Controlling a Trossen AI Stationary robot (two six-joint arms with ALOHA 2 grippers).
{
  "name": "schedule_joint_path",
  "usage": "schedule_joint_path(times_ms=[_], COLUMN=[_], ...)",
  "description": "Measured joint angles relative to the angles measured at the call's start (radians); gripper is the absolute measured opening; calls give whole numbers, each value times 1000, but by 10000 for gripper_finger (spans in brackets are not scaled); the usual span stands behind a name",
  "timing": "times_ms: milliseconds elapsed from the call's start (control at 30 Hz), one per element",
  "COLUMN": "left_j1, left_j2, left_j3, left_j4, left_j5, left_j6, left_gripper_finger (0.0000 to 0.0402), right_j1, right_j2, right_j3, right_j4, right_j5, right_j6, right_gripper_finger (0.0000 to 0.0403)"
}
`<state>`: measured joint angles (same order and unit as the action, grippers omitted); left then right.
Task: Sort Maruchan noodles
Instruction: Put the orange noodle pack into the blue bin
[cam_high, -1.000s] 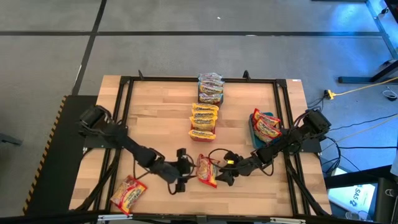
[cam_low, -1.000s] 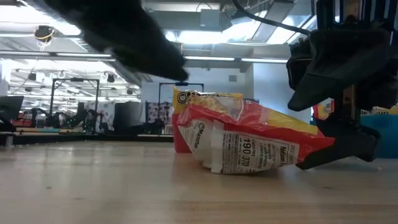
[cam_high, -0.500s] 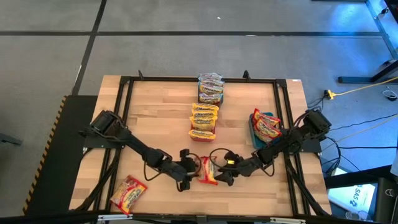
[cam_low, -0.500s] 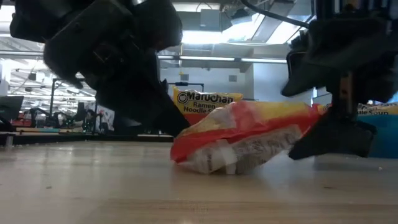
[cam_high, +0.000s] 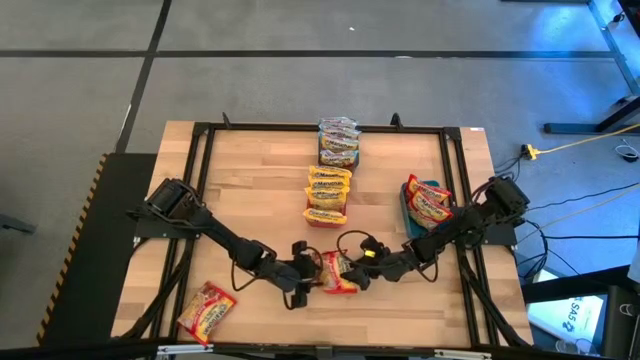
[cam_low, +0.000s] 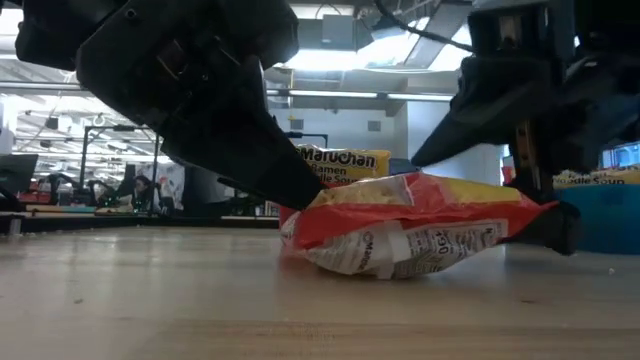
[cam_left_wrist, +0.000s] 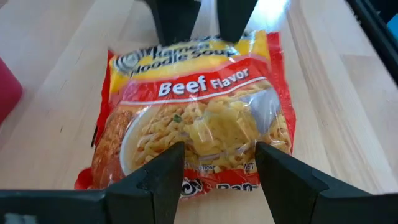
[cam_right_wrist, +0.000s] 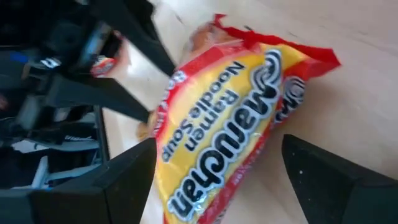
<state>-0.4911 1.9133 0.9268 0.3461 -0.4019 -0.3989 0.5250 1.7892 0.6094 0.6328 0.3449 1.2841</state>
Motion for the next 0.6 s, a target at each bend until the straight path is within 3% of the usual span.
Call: schedule_joint_path(times_ms=[200, 600], left_j1=[-1, 5], left_j2=[0, 82], left_j3=[0, 2], left_j4=[11, 78], left_j5=[2, 27], left_j6=[8, -9], left_gripper_finger=[192, 192], right_j1=[-26, -104], right_j2=[72, 101], right_j3=[42, 122], right_j4=[21, -15], right_j5=[-68, -148], right_j6=[56, -70], right_gripper_finger=[315, 315])
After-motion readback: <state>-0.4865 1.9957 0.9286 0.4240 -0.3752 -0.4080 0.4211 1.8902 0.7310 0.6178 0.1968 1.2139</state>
